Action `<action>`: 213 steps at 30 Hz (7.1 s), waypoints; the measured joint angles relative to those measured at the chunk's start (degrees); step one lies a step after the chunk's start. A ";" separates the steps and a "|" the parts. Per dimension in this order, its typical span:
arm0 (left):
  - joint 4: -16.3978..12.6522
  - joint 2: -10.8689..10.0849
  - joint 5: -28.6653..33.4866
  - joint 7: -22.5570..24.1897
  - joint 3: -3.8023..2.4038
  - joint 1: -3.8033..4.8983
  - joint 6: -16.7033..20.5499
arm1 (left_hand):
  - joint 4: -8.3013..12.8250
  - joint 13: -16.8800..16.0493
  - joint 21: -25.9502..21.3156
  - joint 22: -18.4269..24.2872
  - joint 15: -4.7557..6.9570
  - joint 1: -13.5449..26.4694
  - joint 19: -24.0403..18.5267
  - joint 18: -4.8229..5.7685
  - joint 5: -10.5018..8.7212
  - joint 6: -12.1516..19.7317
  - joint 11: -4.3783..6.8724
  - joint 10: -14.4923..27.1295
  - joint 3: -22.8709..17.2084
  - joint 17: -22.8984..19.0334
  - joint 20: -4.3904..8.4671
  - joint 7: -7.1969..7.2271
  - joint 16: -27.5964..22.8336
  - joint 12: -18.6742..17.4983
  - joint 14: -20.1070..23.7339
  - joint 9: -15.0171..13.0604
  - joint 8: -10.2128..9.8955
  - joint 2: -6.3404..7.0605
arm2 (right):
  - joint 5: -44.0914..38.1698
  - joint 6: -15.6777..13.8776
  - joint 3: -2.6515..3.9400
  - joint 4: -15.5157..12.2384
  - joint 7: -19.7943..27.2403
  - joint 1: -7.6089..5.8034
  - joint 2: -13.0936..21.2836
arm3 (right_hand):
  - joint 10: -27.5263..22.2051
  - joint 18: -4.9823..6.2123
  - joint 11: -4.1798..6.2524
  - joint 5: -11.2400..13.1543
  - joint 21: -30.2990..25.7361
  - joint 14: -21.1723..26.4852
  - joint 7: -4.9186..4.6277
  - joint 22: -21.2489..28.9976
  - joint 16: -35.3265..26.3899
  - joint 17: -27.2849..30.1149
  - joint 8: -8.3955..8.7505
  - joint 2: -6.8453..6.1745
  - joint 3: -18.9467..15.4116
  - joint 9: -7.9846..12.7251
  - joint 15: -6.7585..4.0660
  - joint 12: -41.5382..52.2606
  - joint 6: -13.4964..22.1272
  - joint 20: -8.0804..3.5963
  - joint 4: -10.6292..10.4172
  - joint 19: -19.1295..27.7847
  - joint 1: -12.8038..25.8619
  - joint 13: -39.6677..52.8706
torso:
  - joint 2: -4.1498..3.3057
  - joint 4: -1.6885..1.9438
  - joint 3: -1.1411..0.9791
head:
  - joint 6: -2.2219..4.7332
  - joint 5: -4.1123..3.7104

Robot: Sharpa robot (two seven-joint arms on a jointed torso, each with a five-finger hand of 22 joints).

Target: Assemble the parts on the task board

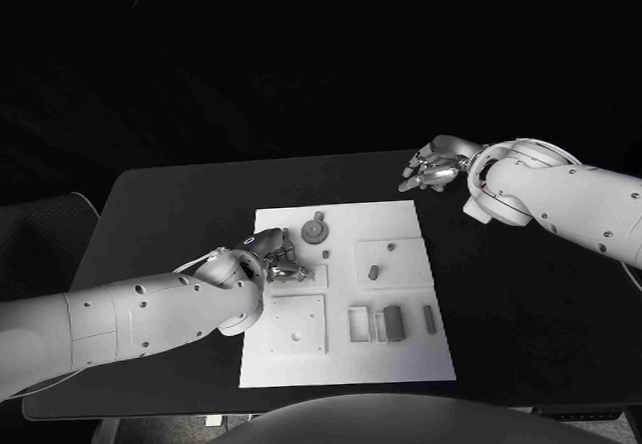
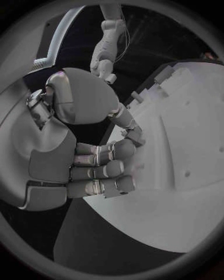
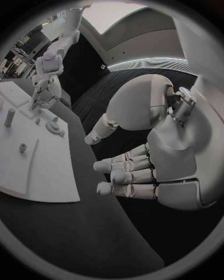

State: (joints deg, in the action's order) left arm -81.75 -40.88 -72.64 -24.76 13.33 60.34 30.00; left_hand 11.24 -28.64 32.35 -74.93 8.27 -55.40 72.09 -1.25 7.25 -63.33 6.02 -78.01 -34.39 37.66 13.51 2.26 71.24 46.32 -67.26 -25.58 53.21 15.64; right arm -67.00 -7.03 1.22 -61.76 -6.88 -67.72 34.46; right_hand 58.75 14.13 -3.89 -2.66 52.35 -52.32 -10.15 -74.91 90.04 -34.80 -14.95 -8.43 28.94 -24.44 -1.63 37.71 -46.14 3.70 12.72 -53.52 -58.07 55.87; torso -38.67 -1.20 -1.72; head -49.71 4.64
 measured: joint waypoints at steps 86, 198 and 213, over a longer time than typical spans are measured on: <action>0.30 -1.18 5.44 1.91 0.23 -0.26 -0.66 | -1.55 0.76 -0.89 0.01 0.40 3.62 -0.43 0.33 13.74 1.22 -0.19 1.04 2.11 -0.66 0.41 -0.42 0.44 0.46 0.86 0.42 0.24 -3.24 | 0.00 0.31 0.00 0.03 -0.03 0.03 0.07 | 0.00 -0.04 0.00 0.00 0.00 -0.10 0.12 0.00 0.00 0.04 0.00 0.00 0.00 0.04 0.08 0.00 0.07 0.00 0.00 0.00 0.00 -0.08 | 0.01 -0.05 -0.06 | 0.32 -0.02; -1.59 -1.71 8.52 1.60 0.18 -0.26 -1.58 | -7.55 1.35 -0.91 0.03 0.21 4.65 -1.26 -0.40 4.11 1.73 -0.18 1.66 4.11 -1.14 0.41 -0.92 0.65 0.89 1.46 1.08 -2.66 -1.24 | 0.00 0.48 0.00 -0.09 -0.17 0.05 0.12 | -0.01 0.09 0.00 0.00 0.00 0.04 -0.03 0.00 0.00 0.08 0.00 0.00 0.00 0.26 0.06 0.00 0.11 0.00 0.00 0.00 0.00 -0.16 | 0.02 -0.04 -0.08 | 1.15 -0.18; -1.78 -1.86 8.76 1.66 0.13 -0.26 -1.81 | -7.60 1.35 -0.91 0.02 0.22 4.65 -1.26 -0.31 4.11 2.13 -0.39 1.86 4.47 -1.18 0.41 -1.33 0.65 0.89 1.86 1.39 -3.37 -1.24 | 0.00 0.49 0.00 -0.06 -0.23 0.05 0.10 | -0.01 0.05 0.00 0.00 0.00 -0.03 -0.01 0.00 0.00 0.08 0.00 0.00 0.00 0.34 0.17 0.00 0.19 0.00 0.00 0.00 0.00 -0.20 | 0.01 -0.03 -0.07 | 1.23 -0.23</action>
State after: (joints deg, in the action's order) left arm -83.53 -42.74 -63.88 -23.10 13.46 60.09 28.19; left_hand 3.64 -27.29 31.45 -74.91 8.49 -50.75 70.83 -1.56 11.36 -61.20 5.64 -76.15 -29.92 36.48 13.92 0.93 71.89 47.20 -65.40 -24.20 49.84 14.40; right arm -67.00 -6.54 1.22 -61.82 -7.11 -67.67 34.56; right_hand 58.74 14.18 -3.88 -2.66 52.35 -52.35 -10.16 -74.90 90.04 -34.72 -14.95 -8.43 28.95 -24.10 -1.46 37.71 -45.96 3.70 12.73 -53.52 -58.07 55.67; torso -38.67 -1.23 -1.79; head -48.48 4.41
